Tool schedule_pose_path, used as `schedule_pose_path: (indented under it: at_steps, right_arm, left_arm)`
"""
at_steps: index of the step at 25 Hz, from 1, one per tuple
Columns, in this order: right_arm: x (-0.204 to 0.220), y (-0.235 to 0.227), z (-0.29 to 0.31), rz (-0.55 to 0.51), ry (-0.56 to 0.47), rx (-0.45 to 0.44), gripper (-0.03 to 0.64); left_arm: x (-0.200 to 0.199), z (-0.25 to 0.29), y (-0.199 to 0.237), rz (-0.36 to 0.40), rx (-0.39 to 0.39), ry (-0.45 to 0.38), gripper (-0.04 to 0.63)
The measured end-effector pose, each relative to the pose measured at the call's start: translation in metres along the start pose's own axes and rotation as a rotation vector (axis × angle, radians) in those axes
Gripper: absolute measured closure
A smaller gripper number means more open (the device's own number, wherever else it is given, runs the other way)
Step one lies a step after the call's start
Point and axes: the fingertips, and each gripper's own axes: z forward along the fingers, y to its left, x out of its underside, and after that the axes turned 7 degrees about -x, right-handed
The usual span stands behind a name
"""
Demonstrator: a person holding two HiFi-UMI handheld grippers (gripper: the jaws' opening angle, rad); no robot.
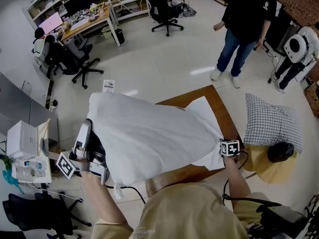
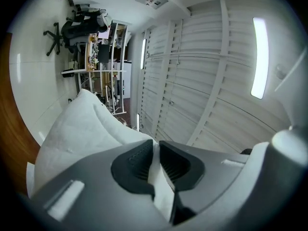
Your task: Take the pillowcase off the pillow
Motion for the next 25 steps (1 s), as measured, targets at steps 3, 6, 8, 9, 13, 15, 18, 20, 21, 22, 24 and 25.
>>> schedule_pose_path:
  at_steps: [3, 6, 8, 9, 13, 15, 18, 20, 21, 22, 24, 25]
  right_arm:
    - [0.004, -0.007, 0.008, 0.006, -0.012, -0.027, 0.609]
    - [-0.009, 0.015, 0.012, 0.035, -0.007, -0.154, 0.516]
    - [-0.020, 0.035, 0.006, 0.016, 0.011, -0.221, 0.301]
    - [-0.028, 0.044, -0.001, -0.003, 0.005, -0.254, 0.236]
    - [-0.085, 0.085, -0.063, -0.075, -0.084, -0.528, 0.230]
    - [-0.119, 0.101, -0.090, -0.118, -0.130, -0.640, 0.249]
    - [-0.160, 0.126, -0.053, -0.152, -0.126, -0.651, 0.302]
    - [-0.176, 0.127, 0.002, -0.078, -0.095, -0.646, 0.323]
    - [-0.181, 0.123, 0.034, -0.049, -0.084, -0.666, 0.340]
    - [-0.184, 0.118, 0.064, -0.028, -0.069, -0.671, 0.366]
    - [-0.186, 0.105, 0.111, 0.009, -0.019, -0.634, 0.388]
    - [-0.183, 0.100, 0.129, 0.032, 0.015, -0.615, 0.400]
  left_arm:
    - [0.015, -0.016, 0.017, 0.056, -0.054, 0.030, 0.551]
    - [0.028, -0.019, 0.038, 0.108, -0.108, 0.092, 0.551]
    - [0.033, -0.020, 0.041, 0.128, -0.110, 0.124, 0.551]
    - [0.035, -0.021, 0.040, 0.142, -0.111, 0.133, 0.551]
    - [0.064, -0.015, 0.046, 0.194, -0.132, 0.165, 0.549]
    - [0.079, -0.014, 0.054, 0.211, -0.135, 0.192, 0.549]
    - [0.068, -0.026, 0.051, 0.218, -0.122, 0.200, 0.549]
    - [0.067, -0.025, 0.050, 0.218, -0.117, 0.200, 0.549]
    - [0.073, -0.021, 0.051, 0.221, -0.116, 0.203, 0.549]
    - [0.080, -0.016, 0.052, 0.225, -0.117, 0.208, 0.549]
    - [0.092, -0.009, 0.053, 0.235, -0.119, 0.217, 0.549]
    - [0.097, -0.007, 0.054, 0.241, -0.121, 0.219, 0.549]
